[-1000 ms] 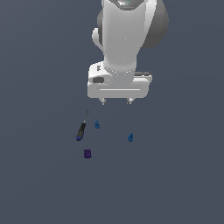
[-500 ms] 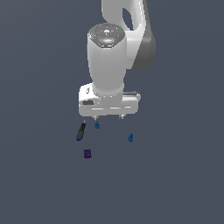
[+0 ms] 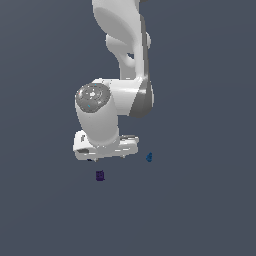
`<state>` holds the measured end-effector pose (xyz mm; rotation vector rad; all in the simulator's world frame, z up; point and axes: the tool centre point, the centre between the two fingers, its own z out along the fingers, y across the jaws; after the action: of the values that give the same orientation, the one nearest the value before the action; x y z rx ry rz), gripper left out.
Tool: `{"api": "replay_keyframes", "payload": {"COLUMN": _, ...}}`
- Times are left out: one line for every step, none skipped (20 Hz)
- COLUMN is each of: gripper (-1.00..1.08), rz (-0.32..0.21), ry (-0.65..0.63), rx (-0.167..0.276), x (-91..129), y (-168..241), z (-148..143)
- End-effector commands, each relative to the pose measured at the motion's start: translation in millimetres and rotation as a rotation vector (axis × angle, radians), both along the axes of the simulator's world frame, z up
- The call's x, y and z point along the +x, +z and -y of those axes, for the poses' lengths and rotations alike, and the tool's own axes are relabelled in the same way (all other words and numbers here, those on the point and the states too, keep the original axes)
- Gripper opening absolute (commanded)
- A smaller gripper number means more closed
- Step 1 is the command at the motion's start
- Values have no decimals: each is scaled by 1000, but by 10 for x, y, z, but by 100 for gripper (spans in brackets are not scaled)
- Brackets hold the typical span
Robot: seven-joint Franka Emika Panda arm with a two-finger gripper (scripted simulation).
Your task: Pick up a designated object from a clutter of objects.
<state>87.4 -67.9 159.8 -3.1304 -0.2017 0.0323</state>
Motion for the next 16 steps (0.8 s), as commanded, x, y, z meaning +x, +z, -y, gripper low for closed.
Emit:
{"api": "replay_keyframes", "payload": {"gripper": 100, "rz": 6, "ry": 14, "rx": 1, "x": 81, "y": -217, "z": 142}}
{"api": "replay_keyframes", "payload": {"gripper": 100, "rz": 8, "ry": 19, "rx": 1, "x": 104, "y": -294, "z": 193}}
{"api": "replay_keyframes", "payload": {"gripper": 100, "rz": 10, "ry": 23, "rx": 1, "x": 125, "y": -367, "z": 240}}
{"api": "replay_keyframes", "payload": {"gripper": 100, "rz": 11, "ry": 27, "rx": 0, "x": 143, "y": -436, "z": 284}}
{"api": "replay_keyframes", "payload": {"gripper": 100, "rz": 13, "ry": 31, "rx": 0, "x": 158, "y": -500, "z": 325}}
{"api": "replay_keyframes", "payload": {"gripper": 100, "rz": 14, "ry": 35, "rx": 0, "x": 171, "y": -559, "z": 363}}
{"api": "replay_keyframes", "payload": {"gripper": 100, "rz": 15, "ry": 38, "rx": -1, "x": 182, "y": -614, "z": 398}}
{"api": "replay_keyframes", "payload": {"gripper": 100, "rz": 16, "ry": 41, "rx": -1, "x": 192, "y": -663, "z": 430}}
{"api": "replay_keyframes", "payload": {"gripper": 100, "rz": 17, "ry": 43, "rx": -1, "x": 199, "y": -708, "z": 458}}
{"api": "replay_keyframes", "payload": {"gripper": 100, "rz": 18, "ry": 46, "rx": -1, "x": 206, "y": -747, "z": 483}}
{"api": "replay_keyframes", "payload": {"gripper": 100, "rz": 19, "ry": 48, "rx": -2, "x": 211, "y": -781, "z": 505}}
{"api": "replay_keyframes", "payload": {"gripper": 100, "rz": 20, "ry": 49, "rx": -2, "x": 215, "y": -810, "z": 523}}
{"api": "replay_keyframes", "payload": {"gripper": 100, "rz": 20, "ry": 51, "rx": -2, "x": 219, "y": -834, "z": 538}}
{"api": "replay_keyframes", "payload": {"gripper": 100, "rz": 20, "ry": 52, "rx": -2, "x": 221, "y": -853, "z": 550}}
{"api": "replay_keyframes", "payload": {"gripper": 100, "rz": 21, "ry": 53, "rx": -3, "x": 223, "y": -866, "z": 558}}
{"api": "replay_keyframes", "payload": {"gripper": 100, "rz": 21, "ry": 53, "rx": -3, "x": 224, "y": -874, "z": 563}}
